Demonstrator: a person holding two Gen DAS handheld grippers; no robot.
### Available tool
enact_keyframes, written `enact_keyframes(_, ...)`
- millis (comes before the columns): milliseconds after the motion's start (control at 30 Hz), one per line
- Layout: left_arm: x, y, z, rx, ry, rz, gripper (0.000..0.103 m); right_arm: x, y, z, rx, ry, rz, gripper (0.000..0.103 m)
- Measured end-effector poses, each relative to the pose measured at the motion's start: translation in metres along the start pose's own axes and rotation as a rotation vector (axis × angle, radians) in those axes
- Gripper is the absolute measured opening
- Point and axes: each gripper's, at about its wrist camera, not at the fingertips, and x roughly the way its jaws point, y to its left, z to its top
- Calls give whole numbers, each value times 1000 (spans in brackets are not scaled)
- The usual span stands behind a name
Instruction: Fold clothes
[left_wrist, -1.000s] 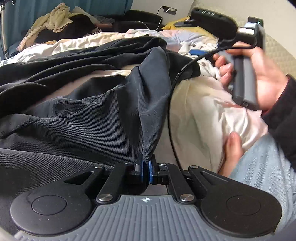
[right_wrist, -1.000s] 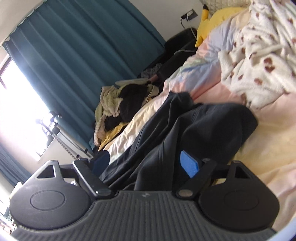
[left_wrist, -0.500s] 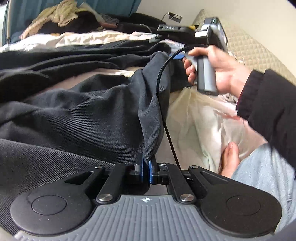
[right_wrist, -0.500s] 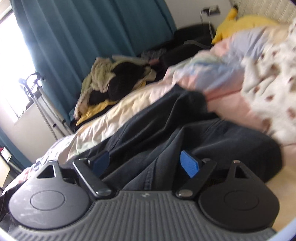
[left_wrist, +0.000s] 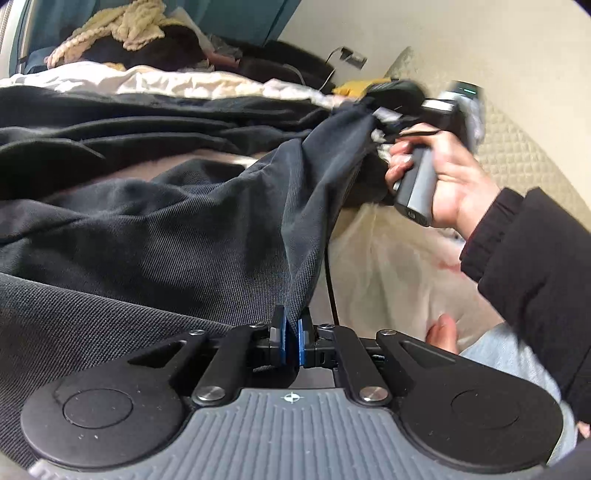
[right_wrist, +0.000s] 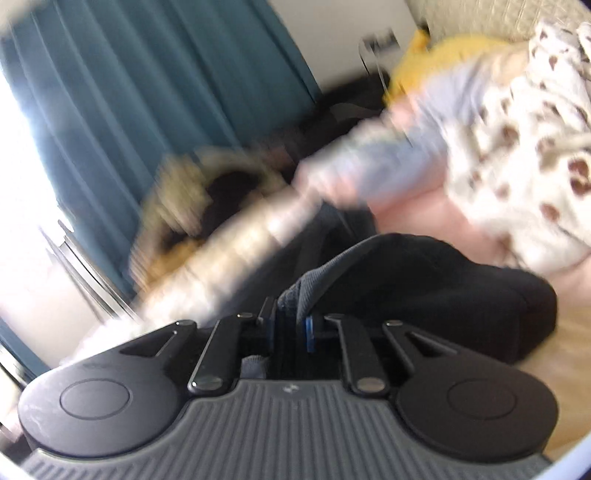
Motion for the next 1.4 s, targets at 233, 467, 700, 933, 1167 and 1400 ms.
enact_keyframes(233, -11, -9, -7, 8, -2, 18, 7, -95, -14, 17, 116, -168, 110, 17)
enact_keyframes(467, -12, -16, -12, 30, 32, 47, 8, -90, -148, -38, 811, 189, -432, 30)
enact_keyframes(700, -13, -13, -14, 16, 40, 45, 8, -76, -144, 4, 566, 20, -453, 66)
enact_keyframes(933, -1, -5, -6, -28, 68, 43, 8, -25, -165, 1, 448, 125, -382, 65)
enact_keyframes(1167, 5, -2, -5, -38, 84, 51, 8, -13, -143, 5, 345, 70, -311, 5)
enact_keyframes(1400, 5, 1, -4, -64, 80, 35, 8, -71, -71, 41, 114, -218, 1, 5)
